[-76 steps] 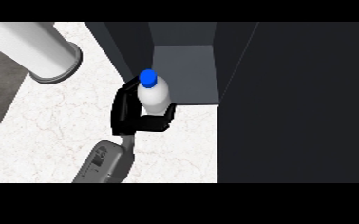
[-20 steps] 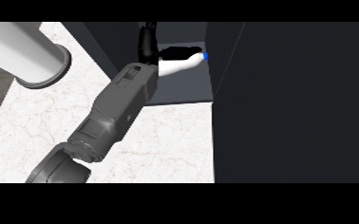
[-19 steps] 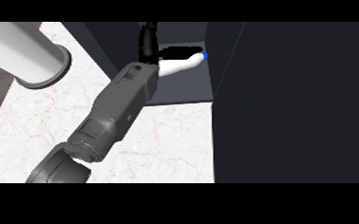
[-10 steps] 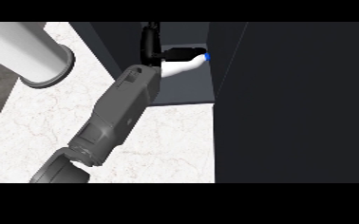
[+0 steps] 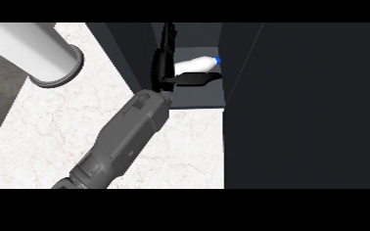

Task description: Pick up the bottled water, place it into the cabinet and close the cabinet

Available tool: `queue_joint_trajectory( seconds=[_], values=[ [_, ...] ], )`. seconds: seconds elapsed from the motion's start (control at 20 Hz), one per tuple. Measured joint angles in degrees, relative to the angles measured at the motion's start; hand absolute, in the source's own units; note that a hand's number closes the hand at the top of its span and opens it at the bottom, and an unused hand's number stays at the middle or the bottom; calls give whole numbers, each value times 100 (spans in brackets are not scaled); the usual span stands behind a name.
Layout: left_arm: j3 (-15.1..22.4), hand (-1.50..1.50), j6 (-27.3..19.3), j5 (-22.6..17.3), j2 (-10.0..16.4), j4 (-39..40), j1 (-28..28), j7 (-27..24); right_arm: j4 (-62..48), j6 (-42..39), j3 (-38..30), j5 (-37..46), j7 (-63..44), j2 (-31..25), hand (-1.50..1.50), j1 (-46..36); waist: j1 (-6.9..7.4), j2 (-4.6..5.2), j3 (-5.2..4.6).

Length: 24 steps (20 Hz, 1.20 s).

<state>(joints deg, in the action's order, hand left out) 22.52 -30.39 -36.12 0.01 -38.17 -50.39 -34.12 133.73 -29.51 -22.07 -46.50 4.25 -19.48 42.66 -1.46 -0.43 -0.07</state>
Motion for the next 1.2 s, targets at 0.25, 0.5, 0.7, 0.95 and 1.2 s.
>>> queue_joint_trajectory(
  seconds=[0.25, 0.5, 0.7, 0.95, 1.2],
  values=[
    [609, -150, -230, -34, -1, -1180, 942, 103, 8, 26, -173, -35, -55, -12, -150, 69, 105, -14, 0],
    [1129, -150, -527, 77, 37, -2444, 1974, 120, 24, 9, -141, -52, -74, 49, -150, 87, 166, -16, 1],
    [1522, 150, -657, 183, 143, -3294, 2706, 211, 21, -8, -132, -53, -76, 81, -150, -19, 172, -4, 1],
    [2065, 150, -492, 344, 489, -4168, 3601, 190, 35, -160, -59, -54, -158, -15, 150, -20, 159, 3, 0],
    [2302, 150, -319, 436, 1075, -5018, 4351, 152, 44, -508, 155, -46, -227, -62, 150, 75, 150, 4, 0]
  ],
)
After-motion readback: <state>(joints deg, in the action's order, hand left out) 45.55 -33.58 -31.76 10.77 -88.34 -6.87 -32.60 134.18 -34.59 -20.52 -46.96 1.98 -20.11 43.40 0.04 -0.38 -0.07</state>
